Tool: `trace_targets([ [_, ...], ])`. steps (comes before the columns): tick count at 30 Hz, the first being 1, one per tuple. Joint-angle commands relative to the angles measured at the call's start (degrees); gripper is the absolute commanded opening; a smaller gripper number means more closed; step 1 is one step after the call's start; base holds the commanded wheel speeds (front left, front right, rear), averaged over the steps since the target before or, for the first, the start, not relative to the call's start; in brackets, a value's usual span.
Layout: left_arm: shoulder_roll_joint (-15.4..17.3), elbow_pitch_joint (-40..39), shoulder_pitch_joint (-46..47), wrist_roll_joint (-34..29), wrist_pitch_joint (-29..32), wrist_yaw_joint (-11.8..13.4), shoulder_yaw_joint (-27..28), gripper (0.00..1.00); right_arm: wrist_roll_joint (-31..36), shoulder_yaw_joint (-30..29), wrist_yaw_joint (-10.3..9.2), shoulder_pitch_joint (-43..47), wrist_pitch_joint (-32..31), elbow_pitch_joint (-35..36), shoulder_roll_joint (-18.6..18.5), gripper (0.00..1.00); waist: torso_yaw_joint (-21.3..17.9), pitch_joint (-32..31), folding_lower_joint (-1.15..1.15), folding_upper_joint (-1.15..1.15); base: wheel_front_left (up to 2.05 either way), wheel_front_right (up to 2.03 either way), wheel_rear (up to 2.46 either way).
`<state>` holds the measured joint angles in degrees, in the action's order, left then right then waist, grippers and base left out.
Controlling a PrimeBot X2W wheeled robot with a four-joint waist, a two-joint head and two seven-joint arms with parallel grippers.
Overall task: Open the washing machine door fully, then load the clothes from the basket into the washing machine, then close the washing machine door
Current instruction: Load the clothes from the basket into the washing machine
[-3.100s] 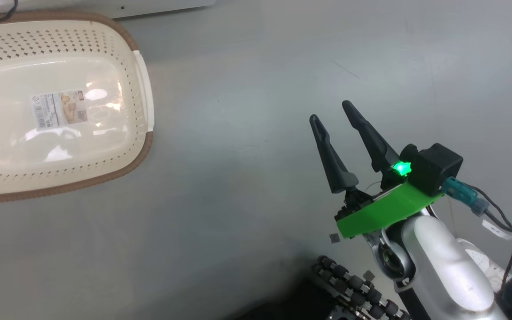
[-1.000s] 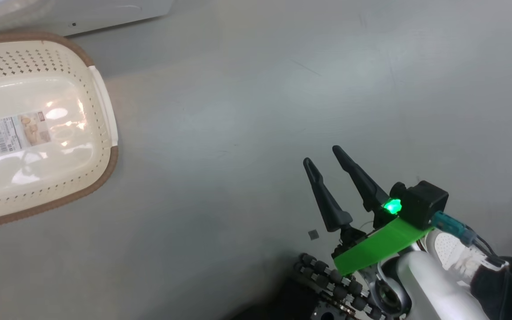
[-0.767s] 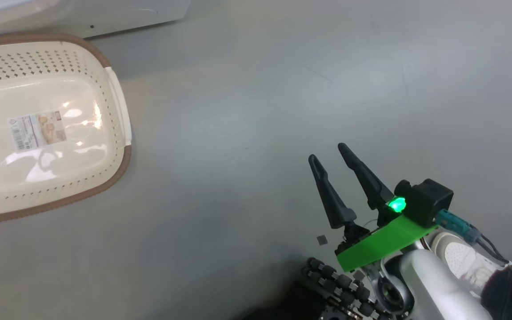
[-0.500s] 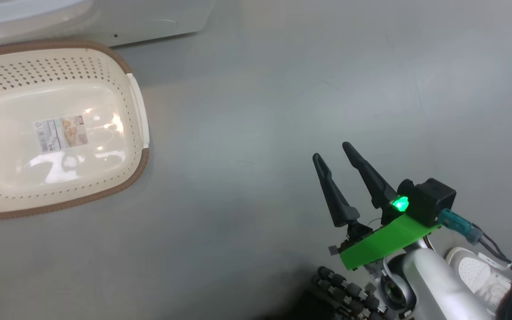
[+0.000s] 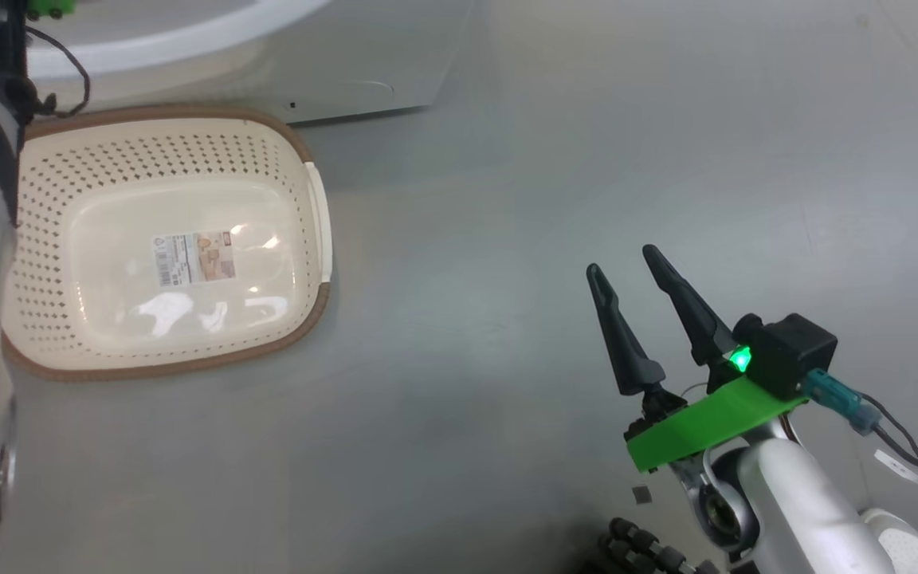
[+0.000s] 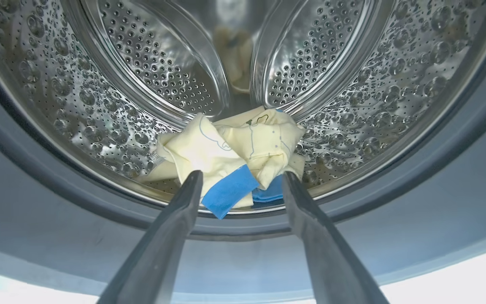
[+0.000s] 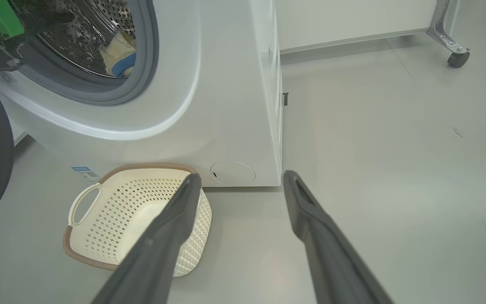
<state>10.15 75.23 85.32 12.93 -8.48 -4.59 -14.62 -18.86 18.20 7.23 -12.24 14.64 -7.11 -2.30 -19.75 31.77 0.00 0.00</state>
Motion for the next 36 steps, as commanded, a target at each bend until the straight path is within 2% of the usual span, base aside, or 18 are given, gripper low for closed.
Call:
trace_targets([
  [1, 1.39, -1.61, 0.9, 0.39, -0.75, -0.33, 0.57, 1.0, 0.49, 0.54, 0.25, -0.07, 0.36, 1.22, -0.57, 1.0, 1.1, -1.05, 0.0, 0.0, 0.0, 0.0, 0.0],
  [10, -1.72, -3.21, -4.08, 3.61, -4.82, -2.34, 0.96, 1.0, 1.97, -1.08, 0.25, 0.09, 0.36, 0.87, -0.57, 1.0, 4.22, -3.47, 0.0, 0.0, 0.0, 0.0, 0.0],
  [18, -2.5, -8.63, -12.69, 4.93, -6.43, -2.81, -0.05, 1.0, 3.25, -2.63, 0.25, 0.13, 0.36, 0.62, -0.57, 1.0, 6.66, -5.9, 0.0, 0.0, 0.0, 0.0, 0.0],
  [23, -2.58, -15.61, -19.58, 6.14, -6.49, -2.72, 1.64, 1.0, 4.03, -3.99, 0.25, 0.38, 0.36, 0.73, -0.57, 1.0, 8.22, -7.37, 0.0, 0.0, 0.0, 0.0, 0.0],
  [28, -3.36, -25.31, -30.58, 7.28, -6.51, -2.34, 4.84, 1.0, 4.73, -4.9, 0.25, 1.62, 0.36, 0.53, -0.57, 1.0, 9.94, -10.23, 0.0, 0.0, 0.0, 0.0, 0.0],
  [36, -3.8, -43.36, -50.97, 4.01, -6.51, -1.79, 8.66, 1.0, 5.15, -5.7, 0.25, 3.73, 0.36, 0.29, -0.58, 1.0, 10.56, -14.8, 0.0, 0.0, 0.0, 0.0, 0.0],
])
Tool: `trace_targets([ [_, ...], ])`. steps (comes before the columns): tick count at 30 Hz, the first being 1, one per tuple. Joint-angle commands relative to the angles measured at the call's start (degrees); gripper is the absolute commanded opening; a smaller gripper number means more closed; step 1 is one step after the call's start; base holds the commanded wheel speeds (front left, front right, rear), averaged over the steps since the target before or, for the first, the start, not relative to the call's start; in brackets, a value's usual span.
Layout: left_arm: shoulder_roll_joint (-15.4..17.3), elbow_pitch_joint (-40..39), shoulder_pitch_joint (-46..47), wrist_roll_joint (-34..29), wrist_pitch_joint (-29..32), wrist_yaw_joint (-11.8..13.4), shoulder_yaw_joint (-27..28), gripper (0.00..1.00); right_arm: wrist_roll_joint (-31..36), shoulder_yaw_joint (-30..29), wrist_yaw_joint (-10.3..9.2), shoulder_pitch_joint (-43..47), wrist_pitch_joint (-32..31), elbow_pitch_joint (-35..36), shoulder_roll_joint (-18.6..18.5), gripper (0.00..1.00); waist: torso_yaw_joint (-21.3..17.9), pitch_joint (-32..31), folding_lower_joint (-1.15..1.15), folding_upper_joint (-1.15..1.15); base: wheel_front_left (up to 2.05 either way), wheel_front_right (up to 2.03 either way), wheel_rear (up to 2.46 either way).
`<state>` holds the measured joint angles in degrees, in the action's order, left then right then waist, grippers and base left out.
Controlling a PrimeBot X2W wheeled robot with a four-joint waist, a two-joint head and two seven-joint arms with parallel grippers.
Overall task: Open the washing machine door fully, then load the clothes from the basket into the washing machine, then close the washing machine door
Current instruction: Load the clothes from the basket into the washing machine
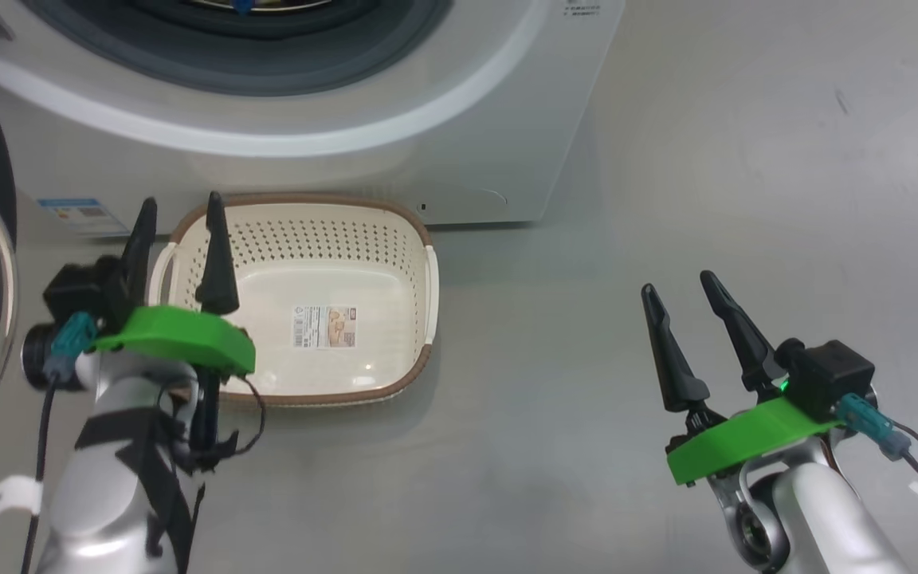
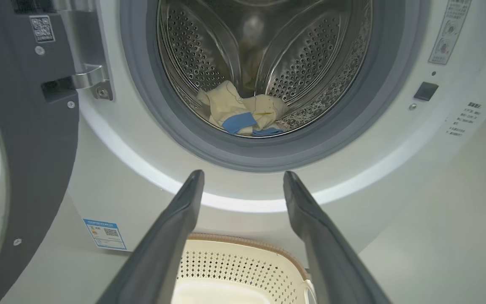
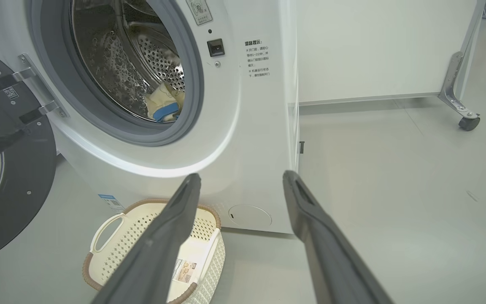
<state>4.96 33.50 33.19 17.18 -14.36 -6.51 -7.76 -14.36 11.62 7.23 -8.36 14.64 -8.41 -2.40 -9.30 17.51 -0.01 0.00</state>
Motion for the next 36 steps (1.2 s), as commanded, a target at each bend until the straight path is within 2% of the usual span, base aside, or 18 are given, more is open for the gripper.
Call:
trace_targets([
  [1, 1.17, -3.72, -0.81, -0.62, -0.63, 0.18, 2.43, 1.0, 0.7, 0.85, 0.25, 0.13, 0.36, 1.51, -0.51, 1.0, 0.13, -1.05, 0.01, 0.0, 0.0, 0.0, 0.0],
  [14, -1.24, -20.15, -21.7, -3.65, -0.63, -0.5, 7.78, 1.0, 1.17, -0.24, 0.25, 3.27, 0.36, 1.57, -1.05, 1.0, -0.14, -6.47, 0.01, 0.0, 0.0, 0.0, 0.0],
  [26, -2.04, -25.95, -33.69, -1.93, -0.63, -0.84, 12.42, 1.0, 1.35, -0.81, 0.25, 4.85, 0.36, 1.79, -1.23, 1.0, -0.27, -9.93, 0.01, 0.0, 0.0, 0.0, 0.0],
  [36, -2.07, -28.55, -37.3, -0.01, -0.63, -0.85, 12.96, 1.0, 1.48, -0.99, 0.25, 5.63, 0.36, 1.64, -1.28, 1.0, -0.1, -11.74, 0.01, 0.0, 0.0, 0.0, 0.0],
])
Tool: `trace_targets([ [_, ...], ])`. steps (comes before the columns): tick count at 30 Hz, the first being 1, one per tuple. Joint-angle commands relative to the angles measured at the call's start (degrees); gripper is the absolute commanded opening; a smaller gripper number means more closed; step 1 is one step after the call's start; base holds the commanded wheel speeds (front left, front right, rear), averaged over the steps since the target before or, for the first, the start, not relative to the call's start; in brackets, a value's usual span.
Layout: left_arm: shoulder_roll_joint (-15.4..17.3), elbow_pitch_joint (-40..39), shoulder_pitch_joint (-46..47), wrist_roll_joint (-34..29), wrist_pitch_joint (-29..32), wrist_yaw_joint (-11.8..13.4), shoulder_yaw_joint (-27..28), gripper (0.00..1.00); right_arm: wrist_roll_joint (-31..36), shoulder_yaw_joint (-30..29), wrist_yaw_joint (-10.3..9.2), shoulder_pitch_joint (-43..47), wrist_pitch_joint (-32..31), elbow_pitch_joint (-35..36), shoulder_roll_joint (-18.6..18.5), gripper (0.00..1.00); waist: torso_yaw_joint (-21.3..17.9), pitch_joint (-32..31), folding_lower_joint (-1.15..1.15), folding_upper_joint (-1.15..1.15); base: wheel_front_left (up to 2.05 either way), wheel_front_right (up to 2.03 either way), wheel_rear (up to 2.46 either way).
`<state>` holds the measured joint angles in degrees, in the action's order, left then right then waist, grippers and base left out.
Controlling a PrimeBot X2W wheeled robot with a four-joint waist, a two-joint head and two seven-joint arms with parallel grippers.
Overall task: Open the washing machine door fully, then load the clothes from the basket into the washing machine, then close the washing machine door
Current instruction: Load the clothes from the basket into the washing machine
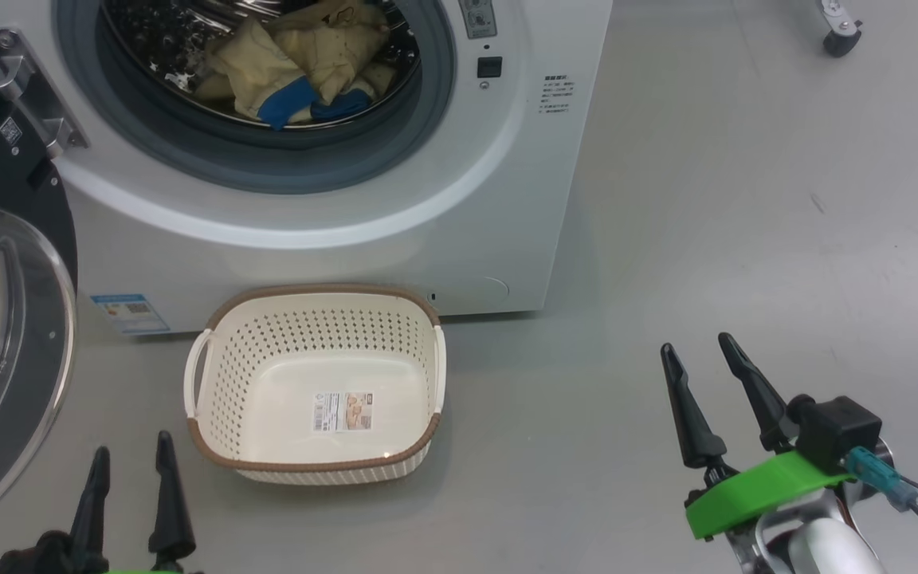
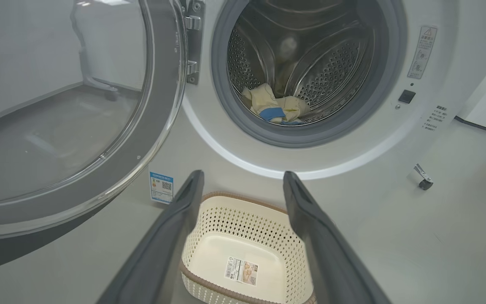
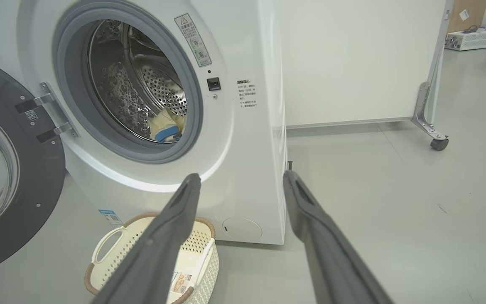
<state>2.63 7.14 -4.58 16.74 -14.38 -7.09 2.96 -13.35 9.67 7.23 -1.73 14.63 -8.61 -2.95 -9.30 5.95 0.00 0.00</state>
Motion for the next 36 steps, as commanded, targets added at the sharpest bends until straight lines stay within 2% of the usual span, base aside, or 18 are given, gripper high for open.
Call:
trace_targets([
  [1, 0.26, -2.42, 0.26, 0.58, -0.62, -0.07, 2.8, 1.0, 0.5, 0.99, 0.25, -0.94, 0.37, 1.84, -0.77, 1.0, -0.17, -0.38, 0.0, 0.0, 0.0, 0.0, 0.0],
  [9, 0.25, -3.02, -0.68, 0.36, -0.62, 0.05, 4.36, 1.0, 0.37, 0.68, 0.25, -0.34, 0.37, 2.0, -0.86, 1.0, -0.64, -1.58, 0.0, 0.0, 0.0, 0.0, 0.0],
  [36, 0.25, -3.27, -1.96, 0.18, -0.62, -0.09, 3.29, 1.0, 0.59, 0.63, 0.25, 0.24, 0.37, 1.91, -0.76, 1.0, -0.63, -2.36, 0.0, 0.0, 0.0, 0.0, 0.0],
])
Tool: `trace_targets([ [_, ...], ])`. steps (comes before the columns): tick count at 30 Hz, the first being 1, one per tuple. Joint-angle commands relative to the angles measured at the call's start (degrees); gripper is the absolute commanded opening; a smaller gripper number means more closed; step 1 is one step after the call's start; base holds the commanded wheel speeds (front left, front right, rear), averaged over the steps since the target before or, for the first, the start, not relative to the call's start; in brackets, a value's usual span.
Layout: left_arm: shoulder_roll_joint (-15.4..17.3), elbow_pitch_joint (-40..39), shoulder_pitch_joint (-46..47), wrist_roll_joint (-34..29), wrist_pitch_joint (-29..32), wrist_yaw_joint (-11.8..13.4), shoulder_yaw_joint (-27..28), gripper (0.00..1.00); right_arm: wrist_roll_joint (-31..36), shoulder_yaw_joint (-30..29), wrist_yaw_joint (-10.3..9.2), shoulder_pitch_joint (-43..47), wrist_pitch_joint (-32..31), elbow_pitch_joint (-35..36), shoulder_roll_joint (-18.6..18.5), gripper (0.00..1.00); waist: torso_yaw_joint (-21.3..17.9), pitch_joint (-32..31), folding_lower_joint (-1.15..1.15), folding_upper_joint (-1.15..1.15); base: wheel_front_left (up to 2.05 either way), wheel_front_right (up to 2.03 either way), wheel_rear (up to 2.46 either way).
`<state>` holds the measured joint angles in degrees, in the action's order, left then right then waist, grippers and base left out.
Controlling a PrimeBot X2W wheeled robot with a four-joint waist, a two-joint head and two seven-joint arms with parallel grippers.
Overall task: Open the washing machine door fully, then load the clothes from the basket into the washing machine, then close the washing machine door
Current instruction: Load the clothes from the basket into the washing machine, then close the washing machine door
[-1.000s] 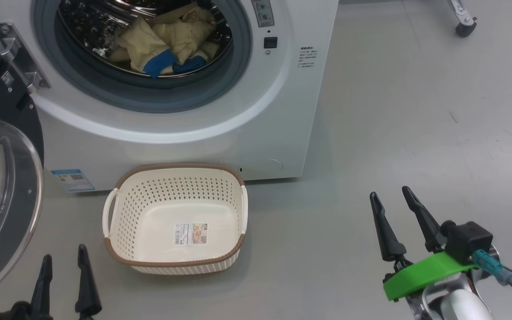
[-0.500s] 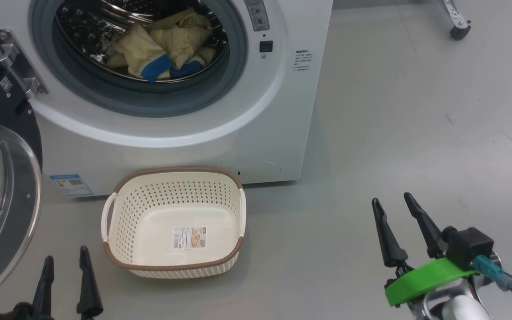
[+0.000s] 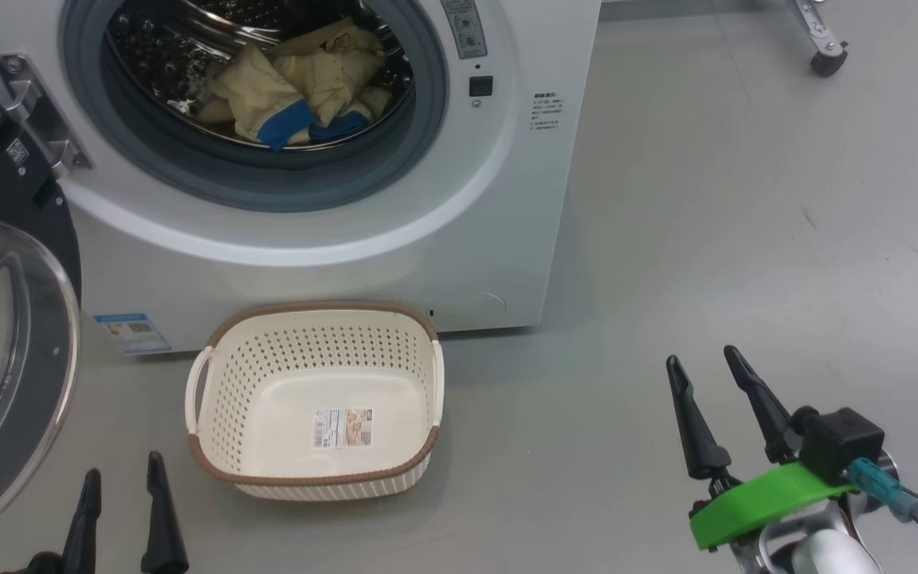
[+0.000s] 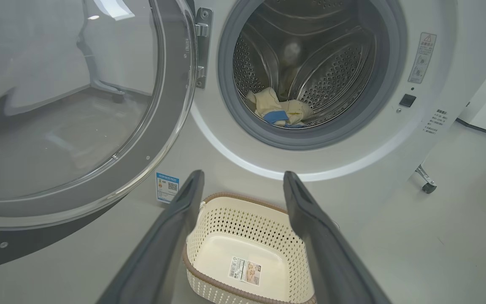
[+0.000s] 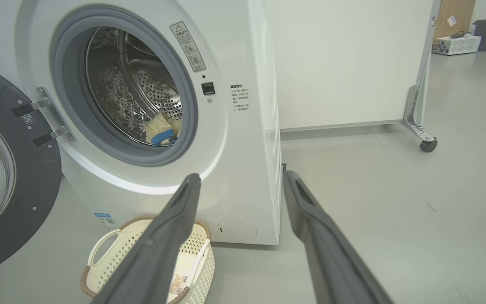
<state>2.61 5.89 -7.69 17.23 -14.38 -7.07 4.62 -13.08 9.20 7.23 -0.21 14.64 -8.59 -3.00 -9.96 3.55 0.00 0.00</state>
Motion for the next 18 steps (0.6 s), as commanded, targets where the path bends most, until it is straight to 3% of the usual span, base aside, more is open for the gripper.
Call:
trace_targets([
  [1, 0.27, -2.02, 1.16, -0.36, -0.62, -0.11, 1.6, 1.0, 0.3, 1.11, 0.25, -1.32, 0.36, 1.9, -0.73, 1.0, 0.06, 0.08, 0.0, 0.0, 0.0, 0.0, 0.0],
  [18, 0.27, -1.43, 0.76, -0.61, -0.62, -0.07, 1.26, 1.0, 0.24, 1.43, 0.25, -1.56, 0.36, 1.94, -0.88, 1.0, -0.12, 0.18, 0.0, 0.0, -0.02, 0.08, -0.06],
])
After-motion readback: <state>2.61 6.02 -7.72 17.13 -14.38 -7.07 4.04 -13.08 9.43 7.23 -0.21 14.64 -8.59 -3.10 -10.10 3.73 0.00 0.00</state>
